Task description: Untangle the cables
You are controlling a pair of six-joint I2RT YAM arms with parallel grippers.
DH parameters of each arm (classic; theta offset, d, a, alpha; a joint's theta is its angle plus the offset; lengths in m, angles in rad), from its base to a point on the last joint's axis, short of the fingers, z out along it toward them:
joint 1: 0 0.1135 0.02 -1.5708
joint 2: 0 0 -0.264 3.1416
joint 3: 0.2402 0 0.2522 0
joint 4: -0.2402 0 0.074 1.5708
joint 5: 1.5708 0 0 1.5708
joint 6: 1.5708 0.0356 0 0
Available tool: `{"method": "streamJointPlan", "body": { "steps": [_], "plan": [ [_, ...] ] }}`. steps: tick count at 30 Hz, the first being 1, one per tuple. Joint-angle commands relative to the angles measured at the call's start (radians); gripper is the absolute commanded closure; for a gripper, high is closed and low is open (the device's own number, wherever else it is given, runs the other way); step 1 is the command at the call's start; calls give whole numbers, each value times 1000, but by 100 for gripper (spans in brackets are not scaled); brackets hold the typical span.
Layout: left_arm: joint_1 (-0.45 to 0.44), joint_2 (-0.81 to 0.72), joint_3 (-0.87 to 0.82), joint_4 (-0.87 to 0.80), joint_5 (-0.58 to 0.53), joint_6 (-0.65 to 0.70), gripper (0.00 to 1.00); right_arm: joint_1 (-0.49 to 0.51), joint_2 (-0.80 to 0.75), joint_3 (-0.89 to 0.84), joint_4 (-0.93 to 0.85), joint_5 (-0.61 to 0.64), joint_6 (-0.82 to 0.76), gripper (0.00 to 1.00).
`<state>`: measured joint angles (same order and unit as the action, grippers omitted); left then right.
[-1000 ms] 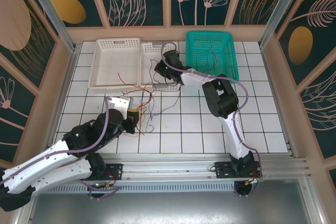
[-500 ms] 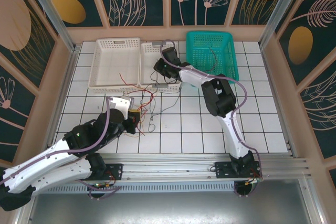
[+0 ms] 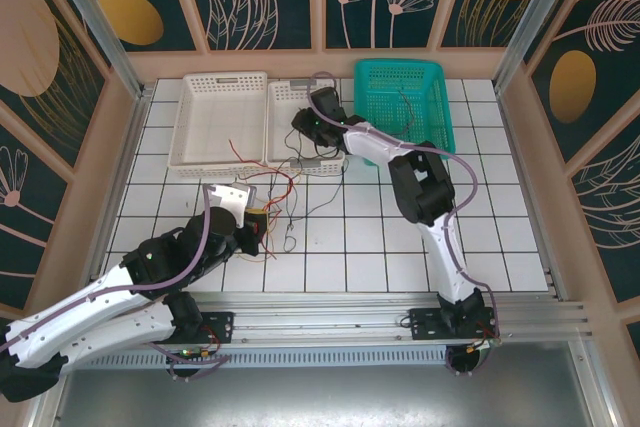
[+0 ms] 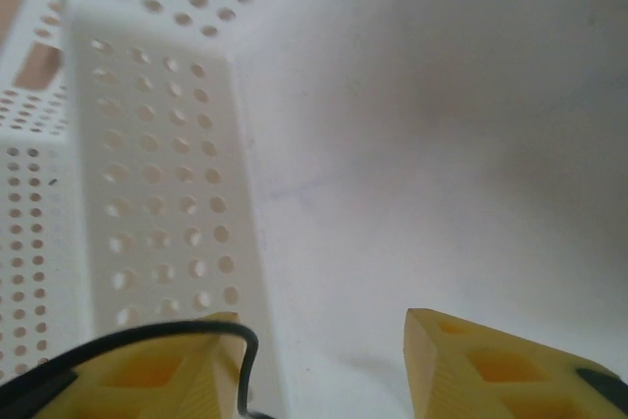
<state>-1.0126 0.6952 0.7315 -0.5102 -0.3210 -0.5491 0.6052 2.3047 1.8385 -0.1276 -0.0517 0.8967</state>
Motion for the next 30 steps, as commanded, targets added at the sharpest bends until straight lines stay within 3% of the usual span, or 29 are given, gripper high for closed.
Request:
{"method": "streamJointPlan", "body": {
  "steps": [1, 9, 15, 22, 30],
  "plan": [
    [4, 0, -1, 32, 10, 20, 100, 10, -107, 3, -19, 77, -22, 50],
    [4, 3, -3, 33, 14, 22, 100, 16, -83, 112, -152, 133, -89, 45],
    [4, 5, -3, 35, 19, 21, 100, 21, -125, 50, -126, 133, -107, 45],
    [4, -39, -5, 47, 52, 27, 100, 28, -217, -31, -76, -36, -231, 44],
    [3, -197, -32, 138, 216, 48, 100, 35, -417, -259, -32, -142, -300, 42]
  ]
}}
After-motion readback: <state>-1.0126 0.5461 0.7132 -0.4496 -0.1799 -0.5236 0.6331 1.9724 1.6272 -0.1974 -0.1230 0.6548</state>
